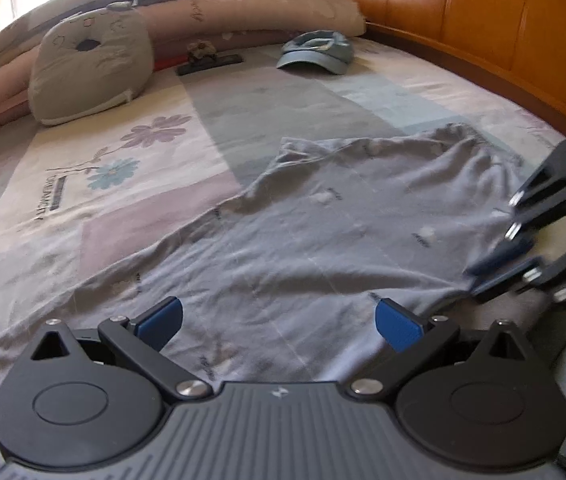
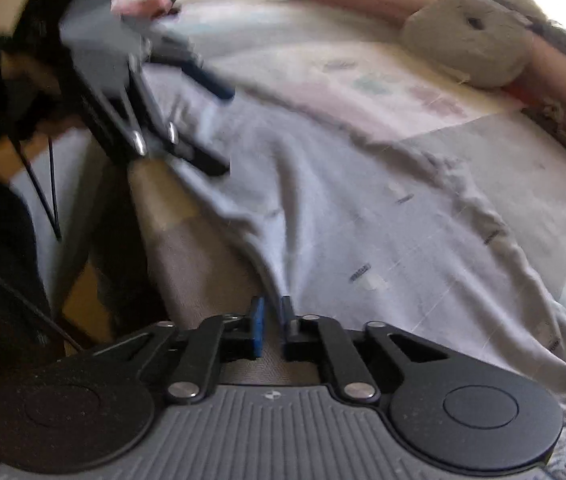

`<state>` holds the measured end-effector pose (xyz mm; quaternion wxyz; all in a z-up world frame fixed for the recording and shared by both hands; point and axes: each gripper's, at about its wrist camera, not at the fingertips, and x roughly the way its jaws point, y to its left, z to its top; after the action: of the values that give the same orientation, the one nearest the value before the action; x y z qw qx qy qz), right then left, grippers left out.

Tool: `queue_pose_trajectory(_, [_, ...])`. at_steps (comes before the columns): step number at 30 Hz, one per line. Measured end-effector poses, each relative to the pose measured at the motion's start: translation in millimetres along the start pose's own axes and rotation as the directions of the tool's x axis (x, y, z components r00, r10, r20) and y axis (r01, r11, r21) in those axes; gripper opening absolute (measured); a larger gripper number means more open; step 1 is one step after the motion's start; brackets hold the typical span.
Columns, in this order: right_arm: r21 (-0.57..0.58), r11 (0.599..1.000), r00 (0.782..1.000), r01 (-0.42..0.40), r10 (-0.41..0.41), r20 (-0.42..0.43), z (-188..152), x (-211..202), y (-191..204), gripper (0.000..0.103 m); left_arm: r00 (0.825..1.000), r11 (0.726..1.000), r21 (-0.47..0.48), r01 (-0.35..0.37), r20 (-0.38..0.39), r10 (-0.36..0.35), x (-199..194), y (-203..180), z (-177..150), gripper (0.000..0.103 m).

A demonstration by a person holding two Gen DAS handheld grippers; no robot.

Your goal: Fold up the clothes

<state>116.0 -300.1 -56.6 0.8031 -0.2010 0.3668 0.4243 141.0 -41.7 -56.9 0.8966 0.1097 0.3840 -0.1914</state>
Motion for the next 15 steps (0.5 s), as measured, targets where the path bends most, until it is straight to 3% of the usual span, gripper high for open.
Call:
queue_pose_trajectory(1, [0.027, 1.0, 0.999, 0.014, -0.014, 0.028, 0.8, -5.8, -2.2, 0.03, 1.0, 1.0, -0.002, -0.015, -0.006, 0.015, 4.4, 0.7, -0.8, 0.102])
queue_pose_trajectory(2, [0.061, 0.997, 0.996, 0.056, -0.06, 0.063, 1.5, -11.5, -6.2, 0.049, 1.0, 1.0, -0.001, -0.021, -0.013, 0.021, 8.8, 1.4, -2.3, 0.102])
queue_pose_trajectory(4, [0.136, 0.977, 0.979, 0.164, -0.178, 0.1, -0.7, -14.1, -15.0, 0.064, 0.998, 1.0, -0.018, -0.023, -0.06, 0.022, 21.8, 3.2, -8.4, 0.102])
queue_pose_trajectory(6, [0.222, 0.944, 0.959, 0.242, -0.267, 0.092, -6.7, -8.2, -24.6, 0.064, 0.996, 0.999, -0.027, -0.023, -0.082, 0.021, 25.8, 3.0, -18.6, 0.102])
queue_pose_trajectory(9, [0.327, 0.898, 0.951, 0.295, -0.309, -0.008, -23.9, 10.1, -31.3, 0.066, 0.994, 0.999, -0.048, 0.002, -0.105, -0.007, 17.8, 5.5, -31.7, 0.102])
queue_pose_trajectory(10, [0.355, 0.883, 0.945, 0.307, -0.329, -0.001, -31.4, 10.0, -29.1, 0.074, 0.993, 0.999, -0.041, 0.011, -0.119, -0.016, 13.7, 6.0, -34.9, 0.102])
queue_pose_trajectory(11, [0.384, 0.867, 0.938, 0.318, -0.346, 0.004, -38.6, 10.0, -27.1, 0.093, 0.991, 0.999, -0.025, 0.02, -0.134, -0.023, 9.9, 6.0, -36.4, 0.102])
queue_pose_trajectory(12, [0.425, 0.847, 0.938, 0.319, -0.346, -0.015, -43.9, 10.0, -26.6, 0.103, 0.989, 1.0, 0.0, 0.028, -0.148, -0.027, 6.6, 5.5, -36.0, 0.102])
queue_pose_trajectory(15, [0.474, 0.814, 0.927, 0.336, -0.374, -0.015, -52.9, 8.8, -19.3, 0.103, 0.992, 0.999, -0.009, 0.054, -0.114, -0.054, -1.4, 10.4, -25.8, 0.102])
